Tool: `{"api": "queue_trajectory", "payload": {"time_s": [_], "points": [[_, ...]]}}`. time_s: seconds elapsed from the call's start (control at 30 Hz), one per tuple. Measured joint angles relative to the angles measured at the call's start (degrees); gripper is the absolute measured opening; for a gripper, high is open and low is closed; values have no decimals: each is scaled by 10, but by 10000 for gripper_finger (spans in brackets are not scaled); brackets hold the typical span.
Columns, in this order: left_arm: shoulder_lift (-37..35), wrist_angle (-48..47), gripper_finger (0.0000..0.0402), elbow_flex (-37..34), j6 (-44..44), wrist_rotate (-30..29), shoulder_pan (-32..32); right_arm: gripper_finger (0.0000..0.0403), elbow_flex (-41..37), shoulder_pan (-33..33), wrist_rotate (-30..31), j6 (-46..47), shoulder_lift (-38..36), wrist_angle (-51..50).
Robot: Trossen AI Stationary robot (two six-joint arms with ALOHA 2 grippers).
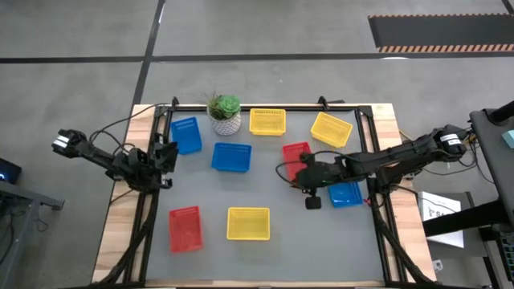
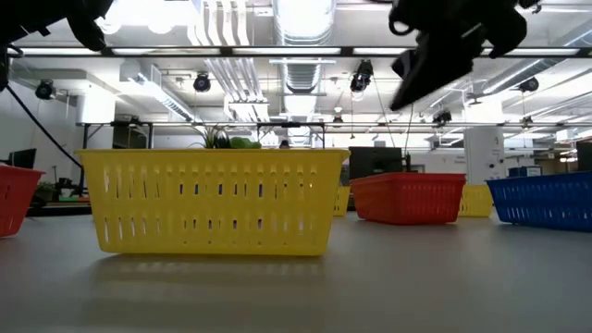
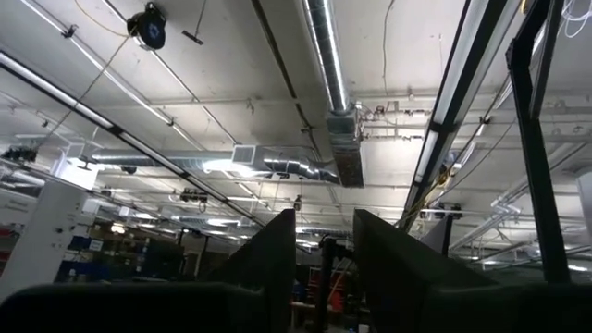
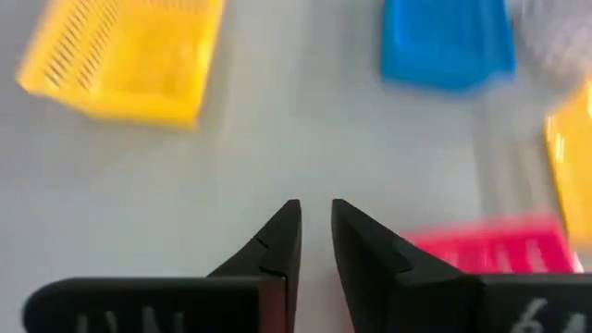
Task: Stack baskets by color
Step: Stack the middle blue bin on top of the top blue bin
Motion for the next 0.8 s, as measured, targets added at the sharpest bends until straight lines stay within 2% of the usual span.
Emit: {"api": "queue_trajectory", "payload": {"time_s": [0.13, 0.23, 0.6, 0.8], "points": [[16, 0, 95, 0, -36, 0, 0, 37, -45, 4, -1, -67, -11, 131], [32, 0, 95, 0, -73, 0, 0, 34, -71, 3, 0, -97, -20, 184], [137, 1, 95, 9, -207, 0, 0, 34, -143, 3, -1, -131, -80, 265], [205, 1, 95, 37, -239, -1, 0, 33, -188, 3, -1, -150, -127, 315]]}}
